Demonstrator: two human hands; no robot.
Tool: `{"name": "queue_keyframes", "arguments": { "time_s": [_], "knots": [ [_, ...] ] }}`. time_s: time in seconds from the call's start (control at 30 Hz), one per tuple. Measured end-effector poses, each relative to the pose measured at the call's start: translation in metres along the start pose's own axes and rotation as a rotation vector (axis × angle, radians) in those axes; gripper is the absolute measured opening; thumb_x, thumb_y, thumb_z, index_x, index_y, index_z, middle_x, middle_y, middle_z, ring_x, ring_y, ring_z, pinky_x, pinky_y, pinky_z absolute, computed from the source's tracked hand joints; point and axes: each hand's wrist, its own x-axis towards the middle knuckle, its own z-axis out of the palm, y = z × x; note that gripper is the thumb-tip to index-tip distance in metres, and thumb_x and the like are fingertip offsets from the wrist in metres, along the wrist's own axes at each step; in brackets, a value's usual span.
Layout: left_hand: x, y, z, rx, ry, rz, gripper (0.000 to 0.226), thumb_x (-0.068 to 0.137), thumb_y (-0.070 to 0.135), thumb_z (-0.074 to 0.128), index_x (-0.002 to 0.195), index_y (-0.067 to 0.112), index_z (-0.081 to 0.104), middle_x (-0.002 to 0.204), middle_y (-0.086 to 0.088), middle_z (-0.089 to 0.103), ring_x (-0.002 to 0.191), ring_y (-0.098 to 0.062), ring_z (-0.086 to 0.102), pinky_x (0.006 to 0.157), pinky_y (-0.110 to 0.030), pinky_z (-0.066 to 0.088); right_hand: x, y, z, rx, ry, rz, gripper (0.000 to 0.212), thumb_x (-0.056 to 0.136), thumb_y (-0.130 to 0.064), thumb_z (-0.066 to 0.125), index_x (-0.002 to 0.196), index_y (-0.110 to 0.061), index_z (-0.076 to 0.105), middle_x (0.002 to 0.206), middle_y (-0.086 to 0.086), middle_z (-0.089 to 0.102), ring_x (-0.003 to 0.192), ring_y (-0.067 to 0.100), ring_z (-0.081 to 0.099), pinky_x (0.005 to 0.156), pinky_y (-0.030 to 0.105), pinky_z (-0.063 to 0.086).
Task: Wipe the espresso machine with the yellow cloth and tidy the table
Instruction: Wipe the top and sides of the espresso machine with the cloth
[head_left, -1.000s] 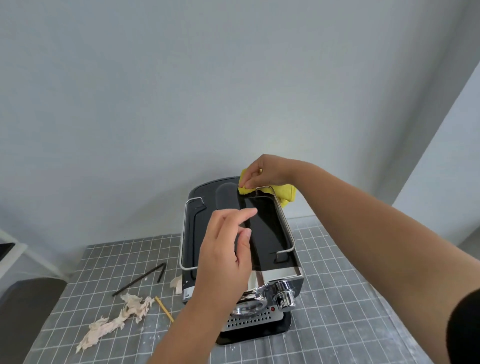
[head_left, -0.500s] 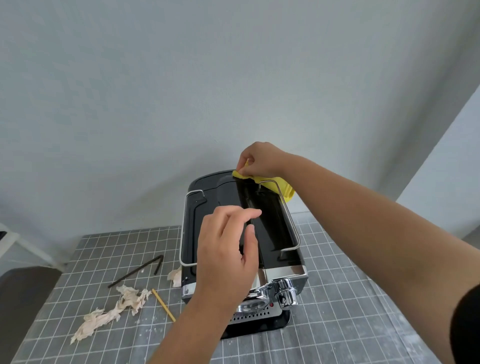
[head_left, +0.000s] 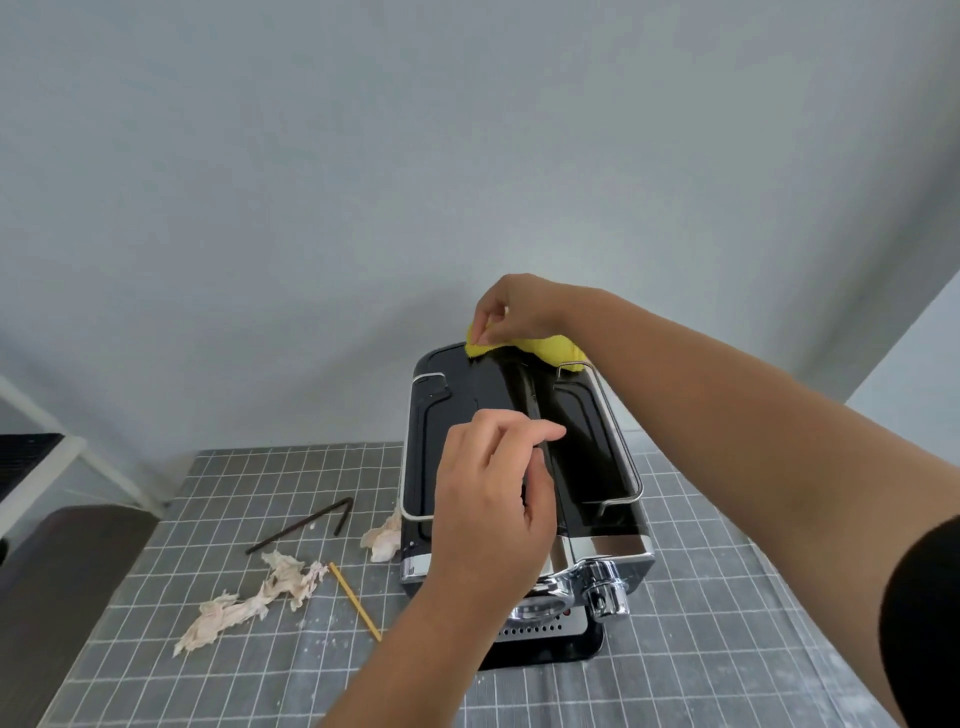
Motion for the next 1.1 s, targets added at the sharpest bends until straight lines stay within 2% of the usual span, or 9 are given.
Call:
{"name": "queue_keyframes", "arguments": {
  "time_s": [0.17,0.37,0.53,0.63,0.77,0.83,0.93,1.03,1.1],
  "knots": [
    [-0.002,-0.001,0.000,0.010,0.011,0.007,0.027,0.087,0.001,0.058,0.104,0.019,0.069,0.099,0.007,0.058,0.092,-0.013,0.052,0.077,-0.027,0.045,-0.013,0.021,-0.011,-0.011,-0.006,0.089,0.011,0.080,-0.020,0.070,0.087,-0.028,0.073,0.066,-0.010,0.053,0.062,0.006,0.046,0.060,0.022,0.037],
    [0.000,-0.001,-0.003,0.074,0.011,-0.036,0.026,0.084,0.005,0.062,0.103,0.022,0.068,0.102,0.007,0.058,0.095,-0.012,0.054,0.080,-0.034,0.045,-0.003,0.003,-0.007,-0.072,0.008,0.090,0.011,0.080,-0.020,0.071,0.089,-0.026,0.073,0.071,-0.015,0.051,0.065,0.002,0.045,0.056,0.020,0.034],
    [0.012,-0.023,-0.019,0.240,-0.055,-0.176,0.024,0.086,0.024,0.062,0.110,0.027,0.063,0.112,0.008,0.052,0.105,-0.013,0.049,0.088,-0.031,0.040,0.019,-0.040,0.014,-0.139,-0.091,-0.029,0.012,0.078,-0.026,0.072,0.089,-0.030,0.075,0.078,-0.020,0.055,0.089,0.007,0.054,0.075,0.024,0.041],
    [0.016,-0.042,-0.027,0.284,-0.118,-0.282,0.026,0.089,0.028,0.059,0.116,0.026,0.060,0.117,0.005,0.049,0.108,-0.017,0.047,0.090,-0.033,0.039,0.019,-0.040,0.006,-0.199,-0.130,-0.044,0.009,0.077,-0.026,0.072,0.085,-0.031,0.073,0.073,-0.021,0.053,0.078,-0.001,0.052,0.074,0.025,0.040],
    [0.017,-0.046,-0.030,0.196,-0.224,-0.411,0.036,0.094,0.033,0.052,0.130,0.027,0.050,0.133,0.006,0.043,0.124,-0.016,0.039,0.102,-0.031,0.033,0.008,-0.011,-0.012,-0.195,-0.086,0.035,0.009,0.081,-0.023,0.069,0.088,-0.029,0.071,0.077,-0.019,0.048,0.072,-0.001,0.045,0.074,0.025,0.036],
    [0.019,-0.045,-0.030,0.107,-0.256,-0.475,0.043,0.095,0.034,0.051,0.137,0.027,0.042,0.142,0.007,0.039,0.133,-0.015,0.033,0.108,-0.030,0.028,0.004,-0.004,-0.014,-0.177,-0.073,0.050,0.009,0.082,-0.022,0.068,0.088,-0.029,0.070,0.076,-0.017,0.049,0.072,0.001,0.046,0.068,0.024,0.036],
    [0.020,-0.045,-0.030,0.065,-0.314,-0.529,0.050,0.097,0.037,0.048,0.144,0.030,0.033,0.156,0.007,0.025,0.144,-0.014,0.020,0.117,-0.033,0.020,0.004,-0.006,-0.012,-0.169,-0.064,0.055,0.009,0.082,-0.023,0.068,0.089,-0.028,0.071,0.076,-0.018,0.049,0.070,-0.001,0.045,0.065,0.022,0.036],
    [0.020,-0.046,-0.031,0.036,-0.325,-0.568,0.052,0.098,0.037,0.047,0.146,0.030,0.029,0.160,0.004,0.021,0.148,-0.016,0.015,0.121,-0.035,0.017,0.010,-0.016,-0.006,-0.141,-0.069,0.044,0.010,0.080,-0.029,0.070,0.090,-0.030,0.073,0.078,-0.018,0.050,0.072,-0.002,0.047,0.074,0.025,0.037],
    [0.020,-0.046,-0.031,0.017,-0.309,-0.584,0.053,0.098,0.039,0.047,0.147,0.030,0.029,0.158,0.003,0.025,0.147,-0.018,0.019,0.120,-0.040,0.022,0.015,-0.031,0.006,-0.123,-0.092,0.000,0.011,0.079,-0.032,0.071,0.089,-0.031,0.073,0.074,-0.018,0.052,0.070,-0.001,0.048,0.070,0.024,0.039]
  ]
}}
